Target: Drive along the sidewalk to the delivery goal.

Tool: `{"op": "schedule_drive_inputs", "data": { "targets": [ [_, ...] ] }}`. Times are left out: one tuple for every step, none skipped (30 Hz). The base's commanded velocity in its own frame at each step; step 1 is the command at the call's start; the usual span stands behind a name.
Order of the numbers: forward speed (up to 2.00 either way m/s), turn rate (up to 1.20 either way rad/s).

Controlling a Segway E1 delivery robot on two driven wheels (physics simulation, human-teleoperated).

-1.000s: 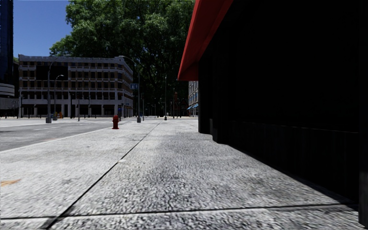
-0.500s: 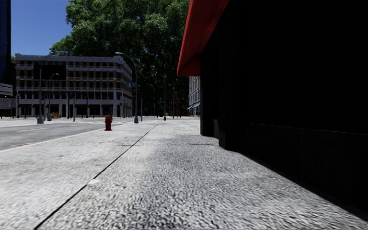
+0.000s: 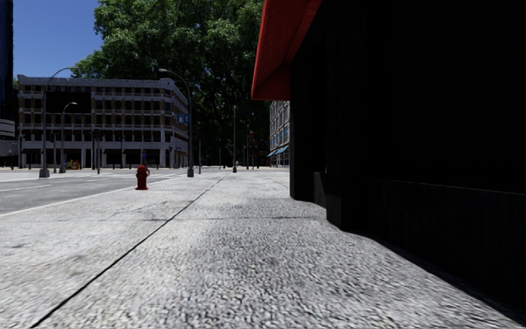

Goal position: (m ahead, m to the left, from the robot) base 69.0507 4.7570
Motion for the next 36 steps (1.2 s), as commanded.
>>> {"op": "schedule_drive_inputs", "data": {
  "targets": [
    [2.0, 0.01],
    [2.0, 0.01],
    [2.0, 0.07],
    [2.0, 0.15],
    [2.0, 0.19],
    [2.0, 0.19],
    [2.0, 0.2],
    [2.0, 0.2],
    [2.0, 0.2],
    [2.0, 0.2],
    [2.0, 0.21],
    [2.0, 0.21],
    [2.0, 0.21],
    [2.0, 0.21],
    [2.0, 0.21],
    [2.0, 0.21],
    [2.0, 0.21],
    [2.0, 0.21],
    [2.0, 0.21],
    [2.0, 0.21],
    [2.0, 0.21],
    [2.0, 0.21],
    [2.0, 0.21],
    [2.0, 0.21],
    [2.0, 0.21],
    [2.0, 0.21],
    [2.0, 0.21],
    [2.0, 0.21],
    [2.0, 0.21],
    [2.0, 0.21],
    [2.0, 0.21],
    [2.0, 0.21],
    [2.0, 0.21],
    [2.0, 0.21],
    [2.0, 0.21],
    [2.0, 0.19]
  ]
}}
